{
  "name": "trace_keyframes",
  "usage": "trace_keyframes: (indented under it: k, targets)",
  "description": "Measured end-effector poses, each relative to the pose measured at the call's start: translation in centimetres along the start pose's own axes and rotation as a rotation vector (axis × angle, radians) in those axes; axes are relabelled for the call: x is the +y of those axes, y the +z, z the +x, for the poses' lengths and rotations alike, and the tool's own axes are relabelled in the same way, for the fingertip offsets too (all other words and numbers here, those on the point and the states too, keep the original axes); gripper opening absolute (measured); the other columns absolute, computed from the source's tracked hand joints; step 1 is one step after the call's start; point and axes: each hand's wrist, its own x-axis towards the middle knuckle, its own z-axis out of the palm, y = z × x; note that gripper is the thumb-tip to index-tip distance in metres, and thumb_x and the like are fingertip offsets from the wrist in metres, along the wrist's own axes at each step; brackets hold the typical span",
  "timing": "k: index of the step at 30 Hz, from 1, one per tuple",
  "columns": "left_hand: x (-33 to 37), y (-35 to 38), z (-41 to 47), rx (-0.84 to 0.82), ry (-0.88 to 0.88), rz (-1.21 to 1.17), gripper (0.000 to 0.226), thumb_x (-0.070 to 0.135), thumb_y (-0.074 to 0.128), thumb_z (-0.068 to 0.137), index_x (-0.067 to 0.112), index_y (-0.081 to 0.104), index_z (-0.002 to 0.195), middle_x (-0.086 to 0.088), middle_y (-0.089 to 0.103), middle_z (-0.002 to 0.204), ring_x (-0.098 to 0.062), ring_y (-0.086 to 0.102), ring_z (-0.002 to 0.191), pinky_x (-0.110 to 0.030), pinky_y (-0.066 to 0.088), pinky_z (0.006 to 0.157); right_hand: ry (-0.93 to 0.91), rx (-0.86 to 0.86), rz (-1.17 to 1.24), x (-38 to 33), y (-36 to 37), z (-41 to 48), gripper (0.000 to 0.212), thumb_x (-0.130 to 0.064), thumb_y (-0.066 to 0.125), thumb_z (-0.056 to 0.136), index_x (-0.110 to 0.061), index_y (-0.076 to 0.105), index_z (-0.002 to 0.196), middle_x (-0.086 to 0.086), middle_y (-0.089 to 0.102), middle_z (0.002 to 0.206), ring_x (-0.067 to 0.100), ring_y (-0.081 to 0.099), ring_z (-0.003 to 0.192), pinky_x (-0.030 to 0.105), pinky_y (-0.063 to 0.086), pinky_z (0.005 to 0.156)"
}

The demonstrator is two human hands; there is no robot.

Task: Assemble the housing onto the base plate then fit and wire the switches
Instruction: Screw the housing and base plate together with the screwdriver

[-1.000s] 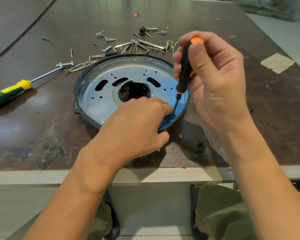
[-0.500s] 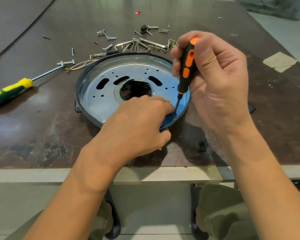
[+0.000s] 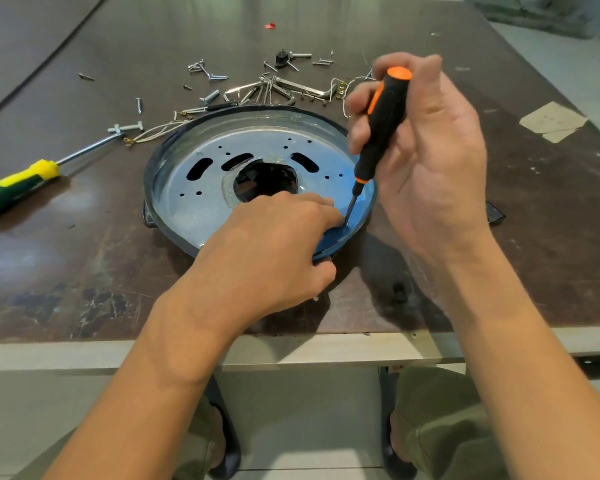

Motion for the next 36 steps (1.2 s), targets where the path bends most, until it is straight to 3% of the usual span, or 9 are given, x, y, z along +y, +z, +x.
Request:
trace_keyframes:
  k: [2,5,8,15,17,21,27,32,36]
  targets:
    - [0.00,-0.01,0.00,-0.001,0.002,-0.002,0.044,0.040,0.054,0.079,0.035,0.061,0.122,0.014,0.063,0.112,-0.015,0.061,0.090,-0.035,0.055,0.066,-0.002,-0.057,-0.003,-0.08,-0.15,-0.12,0.029,-0.014,0.031,0.107,0.002,0.056,0.113,0.017,0.062,0.095,0.022,0.054,0.075,0.031,0.047,0.071]
    - [0.06,-0.03,0.04,0.000,-0.001,0.005,0.044,0.040,0.054,0.079,0.034,0.061,0.121,0.013,0.063,0.117,-0.017,0.062,0.097,-0.039,0.057,0.069,-0.071,-0.049,-0.100,-0.04,0.23,-0.38,0.005,-0.006,0.055,0.099,-0.003,0.058,0.101,0.012,0.065,0.088,0.025,0.058,0.073,0.038,0.048,0.064]
    - [0.06,-0.09,0.03,-0.005,-0.001,0.000,0.046,0.040,0.055,0.080,0.034,0.060,0.125,0.013,0.063,0.120,-0.016,0.062,0.098,-0.039,0.058,0.070,-0.137,0.050,-0.101,0.22,0.27,-0.59,0.017,-0.002,0.068,0.090,-0.008,0.053,0.093,0.009,0.067,0.081,0.025,0.063,0.069,0.037,0.051,0.063]
    - [0.00,-0.06,0.08,-0.005,-0.004,0.006,0.039,0.040,0.054,0.080,0.034,0.061,0.119,0.014,0.059,0.101,-0.015,0.057,0.083,-0.030,0.049,0.060,-0.081,0.051,-0.059,0.37,0.08,-0.16,0.014,-0.011,0.064,0.093,-0.011,0.050,0.093,0.007,0.063,0.076,0.020,0.056,0.058,0.038,0.043,0.062]
    - [0.03,-0.06,0.10,-0.006,-0.008,0.007,0.039,0.040,0.054,0.080,0.034,0.061,0.118,0.013,0.057,0.097,-0.015,0.055,0.080,-0.030,0.045,0.058,-0.048,0.000,-0.028,0.28,0.08,-0.14,0.009,-0.017,0.052,0.099,-0.010,0.049,0.095,0.006,0.059,0.077,0.019,0.051,0.061,0.035,0.041,0.060]
    - [0.05,-0.14,0.08,-0.019,-0.013,0.001,0.039,0.040,0.053,0.080,0.033,0.061,0.118,0.013,0.058,0.099,-0.016,0.057,0.082,-0.033,0.051,0.061,0.016,-0.075,0.025,-0.04,-0.60,-0.22,0.032,-0.018,0.028,0.108,-0.001,0.053,0.114,0.011,0.060,0.088,0.020,0.051,0.074,0.034,0.043,0.069]
    - [0.09,-0.09,0.10,-0.016,-0.014,0.005,0.043,0.040,0.054,0.080,0.033,0.062,0.121,0.013,0.063,0.115,-0.016,0.062,0.092,-0.029,0.050,0.063,-0.091,0.047,-0.073,0.14,-0.26,-0.25,0.011,-0.002,0.061,0.094,-0.006,0.052,0.098,0.008,0.066,0.080,0.023,0.061,0.069,0.036,0.049,0.069]
    - [0.16,-0.21,0.01,-0.023,-0.016,-0.001,0.043,0.039,0.054,0.079,0.033,0.062,0.121,0.013,0.063,0.116,-0.017,0.063,0.094,-0.032,0.053,0.066,-0.042,0.015,-0.073,0.42,0.06,-0.16,0.008,-0.010,0.054,0.099,-0.005,0.052,0.104,0.009,0.062,0.081,0.020,0.054,0.067,0.032,0.046,0.066]
    - [0.16,-0.32,0.08,-0.026,-0.017,0.000,0.044,0.039,0.053,0.077,0.034,0.062,0.120,0.014,0.062,0.118,-0.018,0.063,0.097,-0.038,0.056,0.069,-0.017,-0.106,-0.040,0.24,0.01,-0.42,0.024,-0.007,0.038,0.104,0.003,0.054,0.120,0.012,0.063,0.091,0.022,0.054,0.080,0.033,0.047,0.075]
